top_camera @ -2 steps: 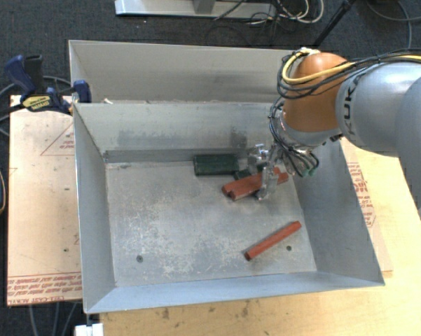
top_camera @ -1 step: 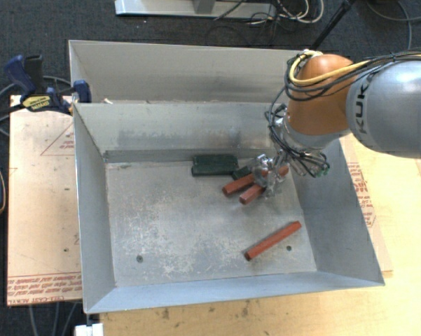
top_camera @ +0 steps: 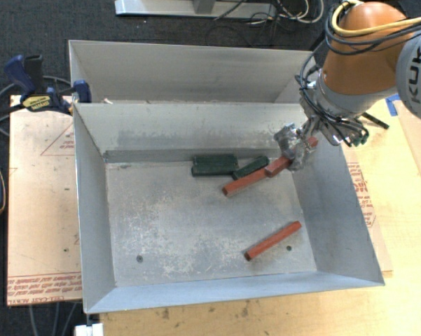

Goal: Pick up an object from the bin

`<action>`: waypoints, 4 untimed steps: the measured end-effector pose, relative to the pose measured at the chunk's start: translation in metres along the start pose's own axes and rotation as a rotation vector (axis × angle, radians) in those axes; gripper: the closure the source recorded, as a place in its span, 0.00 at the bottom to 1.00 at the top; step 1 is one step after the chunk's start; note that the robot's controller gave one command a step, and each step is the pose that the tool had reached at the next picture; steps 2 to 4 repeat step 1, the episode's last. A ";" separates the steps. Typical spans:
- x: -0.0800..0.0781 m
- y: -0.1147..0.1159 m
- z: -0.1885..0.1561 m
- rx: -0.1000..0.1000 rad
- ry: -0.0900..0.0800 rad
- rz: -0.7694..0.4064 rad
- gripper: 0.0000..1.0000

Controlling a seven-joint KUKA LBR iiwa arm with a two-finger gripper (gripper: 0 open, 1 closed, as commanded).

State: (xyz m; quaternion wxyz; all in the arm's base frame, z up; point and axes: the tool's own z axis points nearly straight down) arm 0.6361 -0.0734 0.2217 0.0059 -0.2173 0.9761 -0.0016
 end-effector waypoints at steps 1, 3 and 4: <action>0.022 -0.026 -0.013 -0.005 0.006 -0.282 1.00; 0.022 -0.026 -0.013 -0.005 0.006 -0.282 1.00; 0.022 -0.026 -0.013 -0.005 0.006 -0.282 1.00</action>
Offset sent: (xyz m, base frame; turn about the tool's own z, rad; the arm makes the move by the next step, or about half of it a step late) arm -0.0104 -0.0328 0.0124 -0.2860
